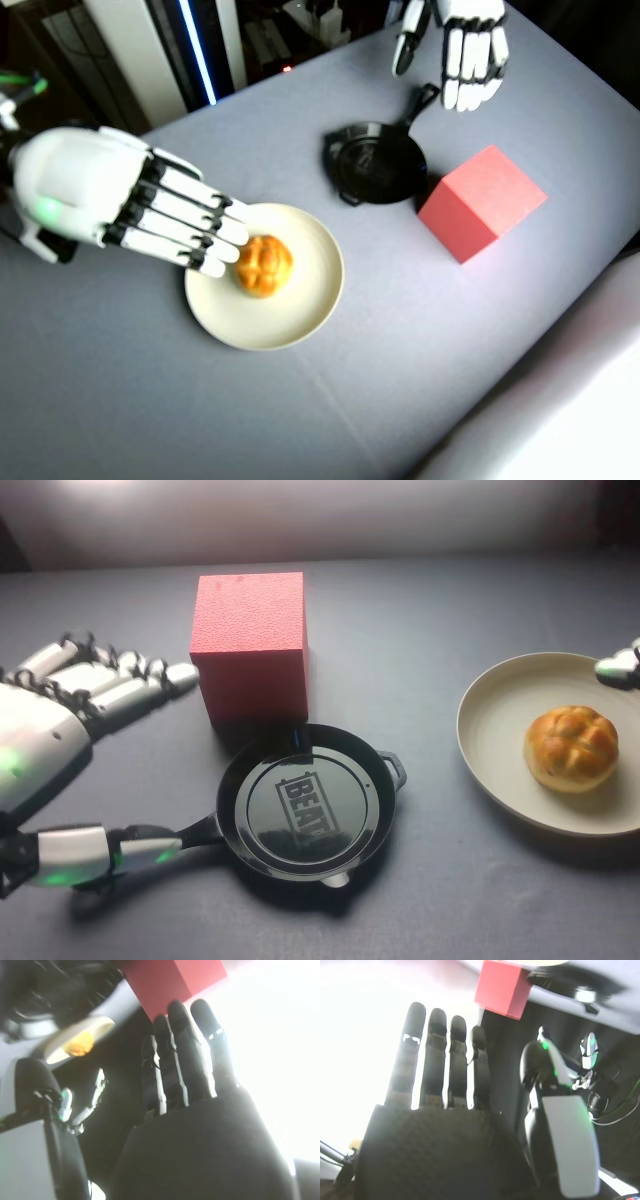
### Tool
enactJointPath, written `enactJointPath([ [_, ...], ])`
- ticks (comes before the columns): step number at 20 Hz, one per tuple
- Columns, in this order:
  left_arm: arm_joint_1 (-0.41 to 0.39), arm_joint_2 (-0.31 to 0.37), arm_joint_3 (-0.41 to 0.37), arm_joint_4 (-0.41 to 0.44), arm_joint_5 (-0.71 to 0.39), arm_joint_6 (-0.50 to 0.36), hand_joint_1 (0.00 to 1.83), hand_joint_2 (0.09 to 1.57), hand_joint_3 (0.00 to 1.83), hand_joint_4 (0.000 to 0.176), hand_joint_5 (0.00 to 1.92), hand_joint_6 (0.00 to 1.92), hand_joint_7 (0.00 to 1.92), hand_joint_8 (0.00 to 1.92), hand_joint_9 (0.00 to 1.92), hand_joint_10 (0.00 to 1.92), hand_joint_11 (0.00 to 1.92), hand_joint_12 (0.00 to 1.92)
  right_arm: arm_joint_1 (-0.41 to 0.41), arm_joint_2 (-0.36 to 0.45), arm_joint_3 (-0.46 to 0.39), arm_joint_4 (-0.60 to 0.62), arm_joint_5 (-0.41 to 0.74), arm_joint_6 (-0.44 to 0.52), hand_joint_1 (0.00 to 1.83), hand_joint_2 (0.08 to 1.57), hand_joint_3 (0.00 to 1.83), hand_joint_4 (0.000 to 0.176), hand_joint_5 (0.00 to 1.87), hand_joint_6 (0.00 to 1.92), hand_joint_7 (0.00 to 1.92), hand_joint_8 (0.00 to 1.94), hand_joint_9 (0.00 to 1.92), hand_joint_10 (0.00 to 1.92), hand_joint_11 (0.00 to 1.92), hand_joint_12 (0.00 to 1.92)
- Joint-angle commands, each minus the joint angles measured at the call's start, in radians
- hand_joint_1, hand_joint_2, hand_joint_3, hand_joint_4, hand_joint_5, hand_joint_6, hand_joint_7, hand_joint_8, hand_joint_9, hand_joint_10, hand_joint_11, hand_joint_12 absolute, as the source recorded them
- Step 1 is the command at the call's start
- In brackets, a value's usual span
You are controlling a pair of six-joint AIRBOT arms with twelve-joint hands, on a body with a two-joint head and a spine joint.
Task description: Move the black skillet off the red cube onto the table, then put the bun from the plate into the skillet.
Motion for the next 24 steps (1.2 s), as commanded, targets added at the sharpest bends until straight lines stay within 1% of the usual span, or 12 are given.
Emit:
enactJointPath([
  [1, 0.001, 0.012, -0.007, 0.018, -0.161, -0.001, 0.49, 0.87, 0.0, 0.139, 0.01, 0.0, 0.02, 0.0, 0.01, 0.0, 0.0, 0.06, 0.027, -0.005, 0.011, -0.002, 0.064, 0.003, 0.83, 1.15, 0.0, 0.0, 0.42, 0.0, 0.44, 0.0, 0.41, 0.0, 0.15, 0.69],
  [6, 0.027, 0.051, -0.037, 0.022, -0.227, 0.011, 0.52, 0.79, 0.0, 0.078, 0.0, 0.0, 0.0, 0.0, 0.0, 0.0, 0.0, 0.0, 0.202, -0.082, 0.107, -0.1, -0.19, 0.003, 0.94, 1.01, 0.0, 0.0, 0.45, 0.0, 0.49, 0.0, 0.44, 0.0, 0.06, 0.95],
  [7, 0.03, 0.052, -0.039, 0.022, -0.231, 0.011, 0.53, 0.8, 0.0, 0.048, 0.0, 0.0, 0.0, 0.0, 0.0, 0.0, 0.0, 0.0, 0.229, -0.101, 0.129, -0.116, -0.245, 0.003, 0.94, 0.98, 0.0, 0.021, 0.44, 0.0, 0.49, 0.0, 0.46, 0.0, 0.09, 0.93],
  [9, 0.033, 0.052, -0.044, 0.024, -0.238, 0.011, 0.51, 0.82, 0.0, 0.019, 0.0, 0.0, 0.0, 0.0, 0.0, 0.0, 0.0, 0.0, 0.278, -0.139, 0.175, -0.154, -0.356, 0.003, 1.01, 0.94, 0.0, 0.024, 0.47, 0.0, 0.53, 0.0, 0.53, 0.01, 0.16, 0.92],
  [11, 0.036, 0.053, -0.046, 0.024, -0.244, 0.011, 0.52, 0.82, 0.0, 0.009, 0.0, 0.0, 0.0, 0.0, 0.0, 0.0, 0.0, 0.0, 0.297, -0.17, 0.205, -0.163, -0.418, 0.0, 1.04, 0.95, 0.0, 0.04, 0.49, 0.0, 0.53, 0.0, 0.53, 0.0, 0.13, 0.97],
  [12, 0.036, 0.053, -0.047, 0.024, -0.246, 0.011, 0.54, 0.81, 0.0, 0.016, 0.0, 0.0, 0.0, 0.0, 0.0, 0.0, 0.0, 0.0, 0.304, -0.184, 0.22, -0.163, -0.442, -0.002, 1.08, 0.96, 0.0, 0.005, 0.59, 0.01, 0.6, 0.01, 0.58, 0.01, 0.14, 0.99],
  [14, 0.039, 0.053, -0.048, 0.024, -0.246, 0.011, 0.6, 0.86, 0.01, 0.038, 0.0, 0.0, 0.0, 0.0, 0.0, 0.0, 0.0, 0.0, 0.315, -0.196, 0.237, -0.161, -0.463, -0.003, 1.11, 1.0, 0.0, 0.0, 0.78, 0.03, 0.72, 0.02, 0.66, 0.02, 0.12, 1.08],
  [15, 0.042, 0.053, -0.05, 0.024, -0.248, 0.011, 0.61, 0.85, 0.0, 0.052, 0.0, 0.0, 0.0, 0.0, 0.0, 0.0, 0.0, 0.0, 0.318, -0.196, 0.239, -0.159, -0.463, -0.003, 1.14, 1.09, 0.0, 0.0, 0.95, 0.77, 0.86, 0.07, 0.79, 0.11, 0.17, 1.25],
  [16, 0.046, 0.053, -0.051, 0.022, -0.251, 0.01, 0.63, 0.84, 0.0, 0.063, 0.0, 0.0, 0.0, 0.0, 0.0, 0.0, 0.0, 0.0, 0.324, -0.195, 0.238, -0.159, -0.461, -0.003, 1.32, 1.1, 0.0, 0.0, 0.95, 1.05, 1.01, 0.73, 0.88, 0.86, 0.37, 1.3],
  [17, 0.05, 0.053, -0.051, 0.02, -0.253, 0.01, 0.64, 0.85, 0.0, 0.074, 0.0, 0.0, 0.0, 0.0, 0.0, 0.0, 0.0, 0.0, 0.328, -0.192, 0.235, -0.162, -0.453, -0.003, 1.36, 1.1, 0.0, 0.0, 0.92, 1.18, 1.05, 0.85, 0.91, 1.0, 0.46, 1.34],
  [20, 0.054, 0.053, -0.051, 0.017, -0.253, 0.01, 0.67, 0.86, 0.01, 0.093, 0.0, 0.0, 0.0, 0.0, 0.0, 0.0, 0.0, 0.0, 0.349, -0.178, 0.208, -0.175, -0.372, -0.003, 1.36, 1.16, 0.0, 0.0, 0.9, 1.13, 0.85, 1.23, 0.8, 1.3, 0.55, 1.52],
  [24, 0.057, 0.052, -0.051, 0.017, -0.258, 0.01, 0.63, 0.87, 0.01, 0.087, 0.0, 0.0, 0.0, 0.0, 0.0, 0.0, 0.0, 0.0, 0.419, -0.177, 0.159, -0.265, -0.24, 0.015, 1.22, 1.14, 0.0, 0.016, 0.91, 1.06, 0.95, 1.13, 0.75, 1.14, 0.49, 1.57],
])
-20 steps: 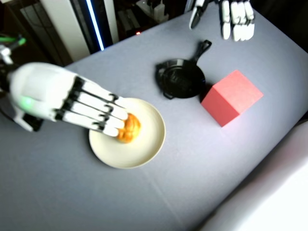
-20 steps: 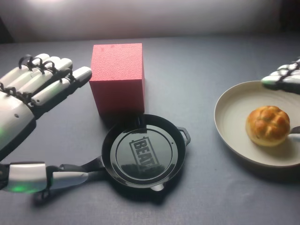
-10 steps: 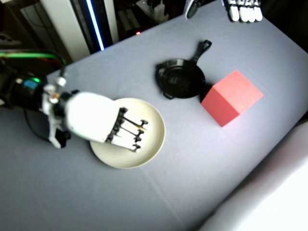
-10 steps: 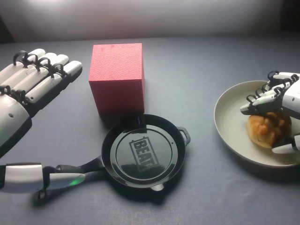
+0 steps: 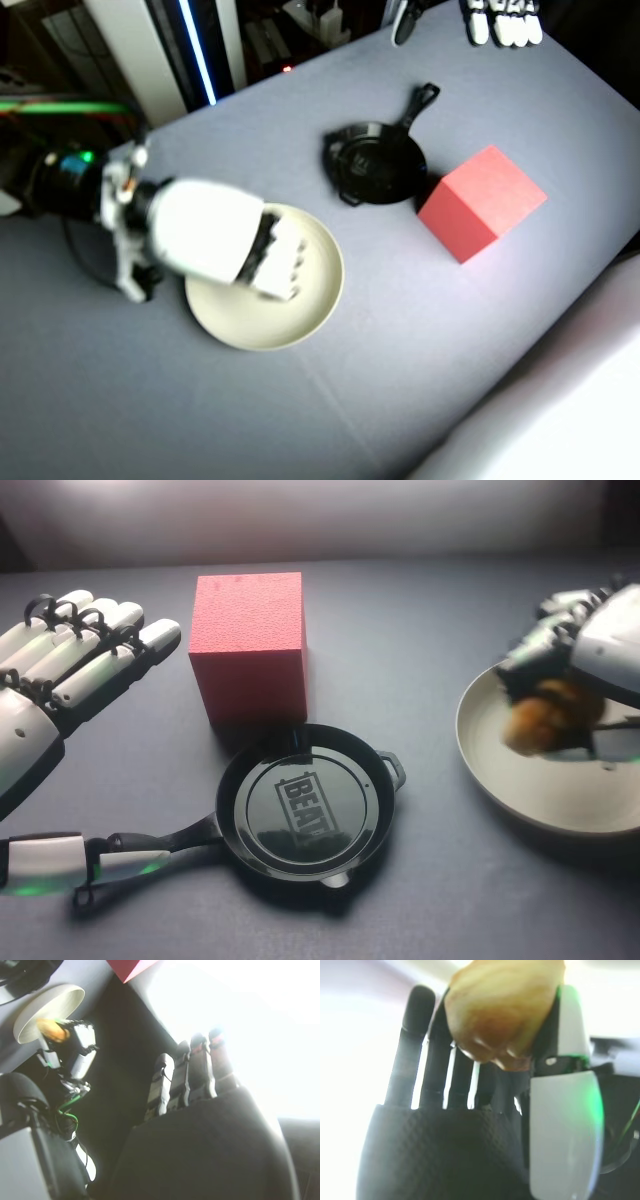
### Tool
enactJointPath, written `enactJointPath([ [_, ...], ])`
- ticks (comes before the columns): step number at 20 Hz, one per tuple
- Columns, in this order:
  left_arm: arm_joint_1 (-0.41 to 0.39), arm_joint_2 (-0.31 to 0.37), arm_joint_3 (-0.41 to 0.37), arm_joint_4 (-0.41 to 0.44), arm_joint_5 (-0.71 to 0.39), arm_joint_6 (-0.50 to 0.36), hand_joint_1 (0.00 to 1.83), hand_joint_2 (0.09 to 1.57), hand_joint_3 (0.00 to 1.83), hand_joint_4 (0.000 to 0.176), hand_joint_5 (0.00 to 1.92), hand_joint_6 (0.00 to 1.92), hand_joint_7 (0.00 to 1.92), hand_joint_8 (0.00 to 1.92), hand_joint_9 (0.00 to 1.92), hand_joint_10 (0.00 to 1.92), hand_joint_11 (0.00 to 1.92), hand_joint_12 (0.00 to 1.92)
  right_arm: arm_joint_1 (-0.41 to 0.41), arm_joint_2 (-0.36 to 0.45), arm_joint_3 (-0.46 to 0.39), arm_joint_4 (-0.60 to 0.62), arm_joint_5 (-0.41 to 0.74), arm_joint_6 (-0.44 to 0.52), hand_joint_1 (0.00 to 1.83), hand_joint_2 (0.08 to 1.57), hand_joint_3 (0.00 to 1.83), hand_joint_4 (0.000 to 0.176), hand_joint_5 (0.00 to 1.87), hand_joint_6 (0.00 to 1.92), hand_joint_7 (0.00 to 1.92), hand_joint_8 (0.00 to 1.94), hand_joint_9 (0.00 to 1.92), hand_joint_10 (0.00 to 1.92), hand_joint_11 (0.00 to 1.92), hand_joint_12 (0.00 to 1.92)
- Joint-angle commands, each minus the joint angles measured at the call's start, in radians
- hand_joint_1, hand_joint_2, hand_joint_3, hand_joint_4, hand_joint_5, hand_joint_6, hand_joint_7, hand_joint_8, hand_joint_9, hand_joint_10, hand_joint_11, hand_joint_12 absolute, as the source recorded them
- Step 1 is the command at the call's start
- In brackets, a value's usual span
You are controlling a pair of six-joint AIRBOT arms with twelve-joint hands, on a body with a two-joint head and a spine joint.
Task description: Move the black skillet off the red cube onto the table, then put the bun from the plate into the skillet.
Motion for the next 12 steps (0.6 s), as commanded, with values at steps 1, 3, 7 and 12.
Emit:
enactJointPath([
  [1, -0.005, 0.009, -0.001, 0.003, -0.127, 0.0, 0.61, 0.87, 0.01, 0.079, 0.0, 0.0, 0.0, 0.0, 0.0, 0.0, 0.0, 0.0, 0.024, 0.004, -0.004, -0.002, 0.151, 0.011, 1.2, 1.14, 0.0, 0.025, 0.9, 1.08, 0.95, 1.13, 0.78, 1.12, 0.55, 1.56],
  [3, -0.003, 0.007, -0.001, -0.004, -0.132, 0.0, 0.61, 0.87, 0.0, 0.09, 0.0, 0.0, 0.0, 0.0, 0.0, 0.0, 0.0, 0.0, 0.064, -0.02, -0.01, -0.058, 0.169, 0.035, 1.19, 1.16, 0.0, 0.029, 0.84, 1.19, 0.93, 1.14, 0.77, 1.09, 0.57, 1.54],
  [7, 0.009, 0.012, -0.001, -0.022, -0.15, 0.0, 0.18, 0.99, 0.02, 0.013, 0.0, 0.0, 0.0, 0.0, 0.0, 0.0, 0.03, 0.02, 0.117, -0.106, 0.009, -0.121, 0.166, 0.07, 1.32, 1.15, 0.0, 0.0, 0.83, 1.23, 0.93, 1.11, 0.83, 1.19, 0.49, 1.38],
  [12, 0.026, 0.022, -0.001, -0.05, -0.192, 0.002, 0.0, 1.14, 0.02, 0.085, 0.0, 0.0, 0.0, 0.0, 0.0, 0.0, 0.0, 0.0, 0.181, -0.228, 0.05, -0.205, 0.095, 0.135, 1.23, 1.13, 0.0, 0.0, 0.97, 0.92, 0.93, 1.24, 0.89, 1.4, 0.77, 1.79],
])
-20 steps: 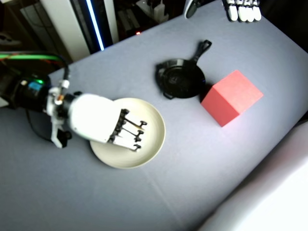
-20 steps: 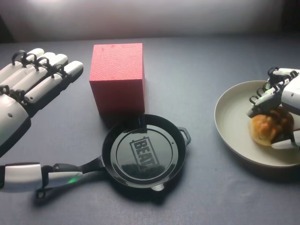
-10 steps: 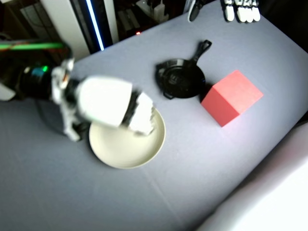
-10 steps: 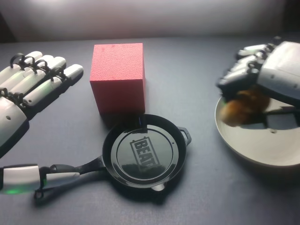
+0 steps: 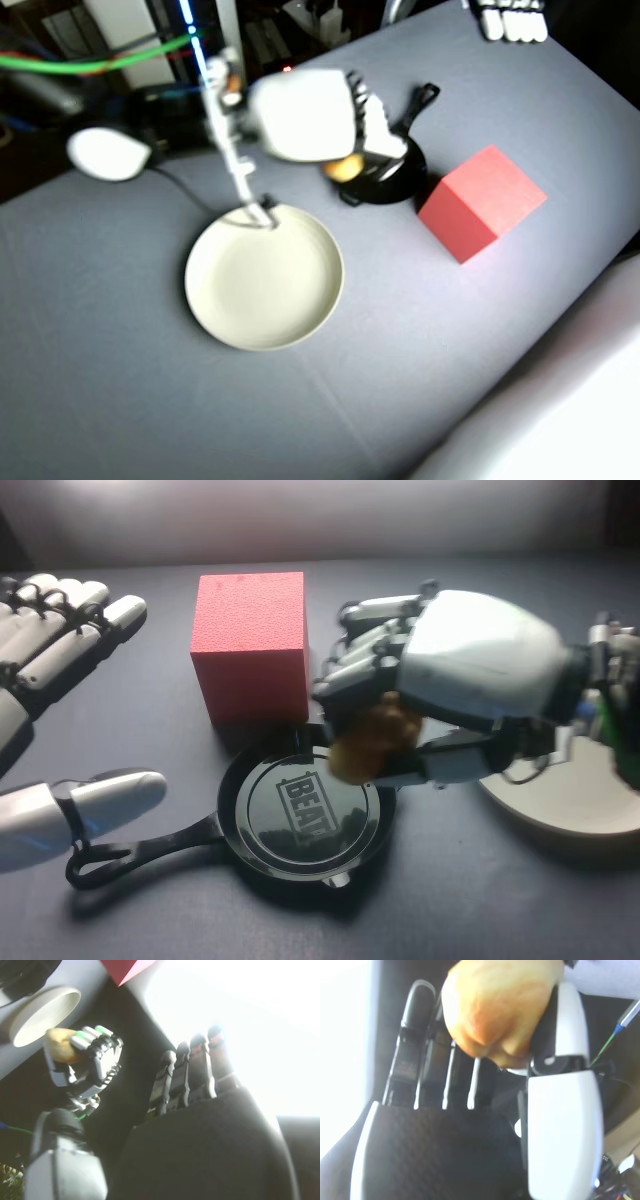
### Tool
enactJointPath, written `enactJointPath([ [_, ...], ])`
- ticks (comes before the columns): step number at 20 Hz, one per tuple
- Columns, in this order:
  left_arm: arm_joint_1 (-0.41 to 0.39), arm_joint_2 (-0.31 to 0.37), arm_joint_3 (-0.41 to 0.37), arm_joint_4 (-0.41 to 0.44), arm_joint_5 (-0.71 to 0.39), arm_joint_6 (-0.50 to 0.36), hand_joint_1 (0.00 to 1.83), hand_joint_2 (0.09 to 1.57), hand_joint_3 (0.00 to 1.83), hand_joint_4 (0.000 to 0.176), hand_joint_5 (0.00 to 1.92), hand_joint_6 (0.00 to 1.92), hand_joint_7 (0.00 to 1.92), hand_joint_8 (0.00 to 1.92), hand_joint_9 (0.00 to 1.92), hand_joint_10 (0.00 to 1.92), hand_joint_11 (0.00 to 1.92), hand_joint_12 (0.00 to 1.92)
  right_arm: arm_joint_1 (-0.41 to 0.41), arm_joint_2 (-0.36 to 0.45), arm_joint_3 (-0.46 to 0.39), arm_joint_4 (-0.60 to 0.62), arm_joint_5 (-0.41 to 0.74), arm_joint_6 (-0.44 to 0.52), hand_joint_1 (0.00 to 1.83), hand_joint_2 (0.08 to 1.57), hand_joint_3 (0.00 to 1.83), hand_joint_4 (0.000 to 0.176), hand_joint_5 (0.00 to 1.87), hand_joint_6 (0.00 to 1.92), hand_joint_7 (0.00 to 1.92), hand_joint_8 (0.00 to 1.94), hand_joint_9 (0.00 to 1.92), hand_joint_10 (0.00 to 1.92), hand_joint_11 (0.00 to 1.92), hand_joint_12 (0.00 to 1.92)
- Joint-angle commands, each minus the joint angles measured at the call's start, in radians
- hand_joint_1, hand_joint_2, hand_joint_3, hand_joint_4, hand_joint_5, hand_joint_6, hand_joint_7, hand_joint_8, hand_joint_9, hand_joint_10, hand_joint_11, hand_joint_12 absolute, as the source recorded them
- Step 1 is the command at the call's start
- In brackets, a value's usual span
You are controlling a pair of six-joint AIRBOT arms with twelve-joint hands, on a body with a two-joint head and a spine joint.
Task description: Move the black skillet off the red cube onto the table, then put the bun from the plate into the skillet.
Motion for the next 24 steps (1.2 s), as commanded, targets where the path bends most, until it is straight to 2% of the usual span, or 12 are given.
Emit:
enactJointPath([
  [1, 0.0, 0.007, -0.003, -0.002, -0.139, 0.005, 0.0, 1.16, 0.03, 0.059, 0.0, 0.0, 0.01, 0.0, 0.0, 0.0, 0.0, 0.0, 0.014, -0.007, 0.0, 0.018, 0.085, 0.006, 1.23, 1.12, 0.0, 0.0, 0.95, 0.95, 0.98, 1.16, 0.89, 1.44, 0.79, 1.75],
  [3, 0.017, 0.017, -0.009, -0.027, -0.166, 0.018, 0.0, 1.26, 0.03, 0.036, 0.0, 0.0, 0.0, 0.0, 0.0, 0.0, 0.0, 0.0, 0.025, -0.046, 0.012, 0.008, 0.045, 0.006, 1.22, 1.14, 0.0, 0.0, 0.9, 1.05, 0.97, 1.15, 0.9, 1.36, 0.71, 1.7],
  [7, 0.046, 0.027, -0.016, -0.06, -0.206, 0.026, 0.0, 1.22, 0.0, 0.071, 0.0, 0.0, 0.0, 0.0, 0.0, 0.0, 0.0, 0.0, 0.026, -0.095, 0.036, -0.003, -0.022, 0.005, 1.19, 1.2, 0.01, 0.0, 0.79, 1.17, 0.82, 1.41, 0.7, 1.62, 0.65, 1.88],
  [8, 0.052, 0.027, -0.019, -0.062, -0.209, 0.026, 0.0, 1.2, 0.0, 0.09, 0.0, 0.0, 0.0, 0.0, 0.0, 0.0, 0.0, 0.0, 0.026, -0.096, 0.037, -0.003, -0.026, 0.005, 0.99, 1.08, 0.0, 0.09, 0.3, 0.76, 0.21, 1.1, 0.19, 1.27, 0.08, 1.69],
  [10, 0.055, 0.027, -0.02, -0.064, -0.209, 0.026, 0.0, 1.18, 0.0, 0.102, 0.01, 0.0, 0.0, 0.0, 0.0, 0.0, 0.0, 0.0, 0.026, -0.096, 0.035, -0.002, -0.026, 0.005, 0.92, 1.05, 0.0, 0.098, 0.29, 0.39, 0.2, 0.75, 0.18, 0.88, 0.02, 1.42],
  [12, 0.063, 0.025, -0.023, -0.071, -0.215, 0.026, 0.0, 1.22, 0.0, 0.108, 0.01, 0.0, 0.0, 0.0, 0.0, 0.0, 0.0, 0.0, 0.026, -0.093, 0.031, 0.006, -0.024, 0.002, 0.74, 0.94, 0.0, 0.163, 0.08, 0.03, 0.15, 0.11, 0.13, 0.15, 0.0, 0.54],
  [15, 0.082, 0.026, -0.029, -0.083, -0.236, 0.026, 0.0, 1.21, 0.0, 0.097, 0.01, 0.0, 0.0, 0.0, 0.0, 0.0, 0.0, 0.0, 0.026, -0.071, 0.007, 0.037, -0.009, -0.03, 0.61, 0.88, 0.0, 0.138, 0.05, 0.0, 0.14, 0.0, 0.15, 0.01, 0.0, 0.59],
  [19, 0.105, 0.028, -0.039, -0.098, -0.263, 0.025, 0.0, 1.24, 0.01, 0.096, 0.0, 0.0, 0.01, 0.0, 0.0, 0.0, 0.0, 0.0, -0.012, 0.019, -0.019, 0.117, 0.082, -0.033, 0.72, 0.88, 0.0, 0.169, 0.07, 0.01, 0.08, 0.0, 0.07, 0.01, 0.0, 0.3],
  [20, 0.112, 0.029, -0.042, -0.101, -0.269, 0.025, 0.0, 1.25, 0.01, 0.083, 0.01, 0.0, 0.03, 0.01, 0.0, 0.0, 0.0, 0.0, -0.026, 0.042, -0.028, 0.133, 0.11, -0.033, 0.83, 0.88, 0.0, 0.1, 0.07, 0.0, 0.1, 0.0, 0.09, 0.01, 0.0, 0.27],
  [21, 0.12, 0.03, -0.045, -0.105, -0.278, 0.025, 0.0, 1.25, 0.02, 0.075, 0.01, 0.0, 0.03, 0.01, 0.0, 0.0, 0.0, 0.0, -0.045, 0.07, -0.04, 0.159, 0.145, -0.038, 0.87, 0.88, 0.0, 0.073, 0.08, 0.0, 0.12, 0.01, 0.09, 0.0, 0.0, 0.27],
  [22, 0.126, 0.031, -0.047, -0.109, -0.284, 0.025, 0.0, 1.25, 0.01, 0.073, 0.0, 0.0, 0.04, 0.01, 0.01, 0.0, 0.0, 0.0, -0.061, 0.092, -0.05, 0.184, 0.177, -0.044, 0.82, 0.89, 0.0, 0.056, 0.08, 0.0, 0.11, 0.0, 0.1, 0.0, 0.0, 0.35],
  [24, 0.141, 0.031, -0.053, -0.118, -0.298, 0.025, 0.0, 1.25, 0.01, 0.065, 0.0, 0.0, 0.03, 0.01, 0.01, 0.0, 0.0, 0.0, -0.118, 0.154, -0.076, 0.258, 0.267, -0.052, 0.73, 0.87, 0.0, 0.084, 0.07, 0.0, 0.1, 0.0, 0.09, 0.0, 0.0, 0.21],
])
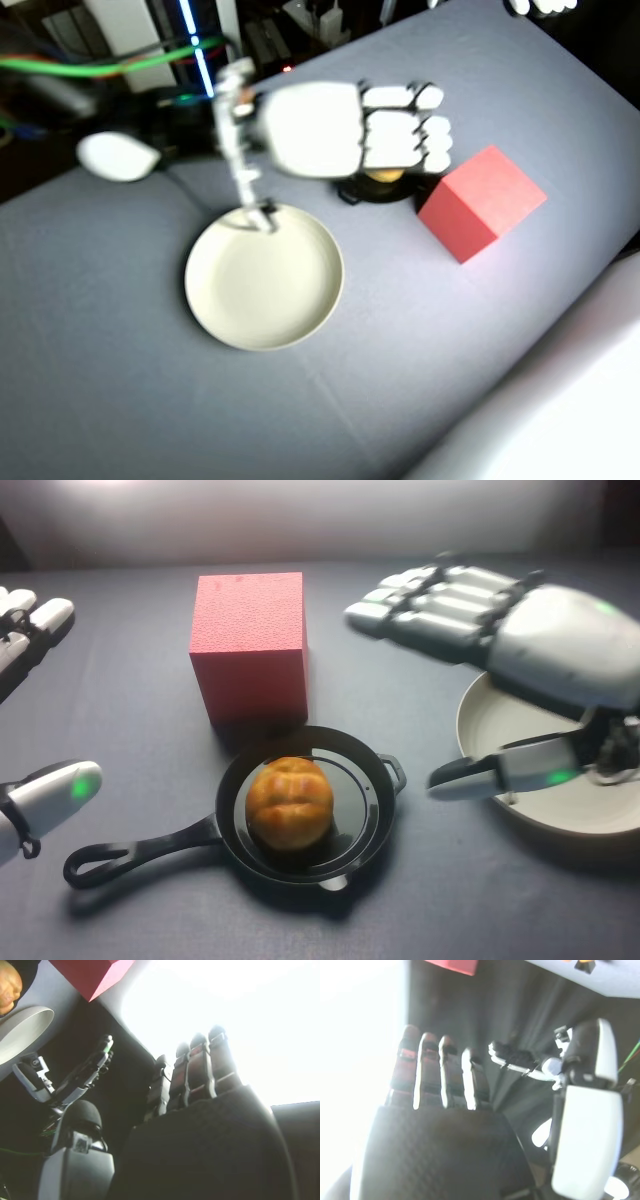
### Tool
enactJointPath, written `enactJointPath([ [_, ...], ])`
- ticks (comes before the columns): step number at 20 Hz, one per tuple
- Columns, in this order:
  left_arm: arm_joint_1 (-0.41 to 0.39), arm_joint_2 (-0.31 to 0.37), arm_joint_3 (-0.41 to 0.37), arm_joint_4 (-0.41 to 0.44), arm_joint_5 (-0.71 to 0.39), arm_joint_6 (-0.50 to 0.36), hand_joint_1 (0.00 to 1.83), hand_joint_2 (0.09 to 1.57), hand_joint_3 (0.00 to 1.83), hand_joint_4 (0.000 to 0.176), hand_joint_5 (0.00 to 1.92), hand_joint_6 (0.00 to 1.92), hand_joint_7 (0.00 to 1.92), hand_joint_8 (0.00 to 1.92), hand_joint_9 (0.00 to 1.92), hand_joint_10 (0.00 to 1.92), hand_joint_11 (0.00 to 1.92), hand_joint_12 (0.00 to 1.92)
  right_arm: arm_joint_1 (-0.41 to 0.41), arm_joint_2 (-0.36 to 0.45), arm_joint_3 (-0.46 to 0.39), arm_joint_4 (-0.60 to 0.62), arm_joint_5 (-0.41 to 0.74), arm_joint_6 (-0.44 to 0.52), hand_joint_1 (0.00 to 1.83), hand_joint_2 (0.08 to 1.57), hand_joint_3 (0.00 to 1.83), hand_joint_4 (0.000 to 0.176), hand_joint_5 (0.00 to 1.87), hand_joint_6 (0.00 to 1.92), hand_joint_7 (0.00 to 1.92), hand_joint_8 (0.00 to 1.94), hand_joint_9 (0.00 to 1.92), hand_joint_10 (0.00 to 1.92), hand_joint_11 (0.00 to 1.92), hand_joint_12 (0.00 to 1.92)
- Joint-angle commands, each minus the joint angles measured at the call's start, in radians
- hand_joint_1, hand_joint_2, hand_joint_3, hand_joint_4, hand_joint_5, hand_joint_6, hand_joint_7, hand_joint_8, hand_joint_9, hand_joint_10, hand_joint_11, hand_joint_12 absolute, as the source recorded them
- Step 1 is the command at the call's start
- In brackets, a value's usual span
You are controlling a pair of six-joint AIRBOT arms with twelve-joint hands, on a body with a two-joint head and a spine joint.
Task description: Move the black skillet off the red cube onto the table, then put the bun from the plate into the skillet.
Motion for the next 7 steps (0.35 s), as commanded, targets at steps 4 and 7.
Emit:
enactJointPath([
  [4, 0.014, 0.01, -0.004, -0.014, -0.158, -0.001, 0.0, 1.25, 0.01, 0.049, 0.0, 0.0, 0.03, 0.0, 0.01, 0.0, 0.0, 0.0, -0.053, 0.075, -0.033, 0.117, 0.305, -0.021, 0.66, 0.82, 0.0, 0.077, 0.06, 0.0, 0.14, 0.01, 0.12, 0.02, 0.07, 0.03],
  [7, 0.015, 0.011, -0.002, -0.015, -0.16, -0.003, 0.0, 1.29, 0.02, 0.028, 0.0, 0.0, 0.04, 0.01, 0.02, 0.0, 0.0, 0.0, -0.171, 0.151, -0.089, 0.215, 0.443, -0.049, 0.64, 0.84, 0.0, 0.075, 0.05, 0.01, 0.15, 0.01, 0.15, 0.02, 0.11, 0.05],
])
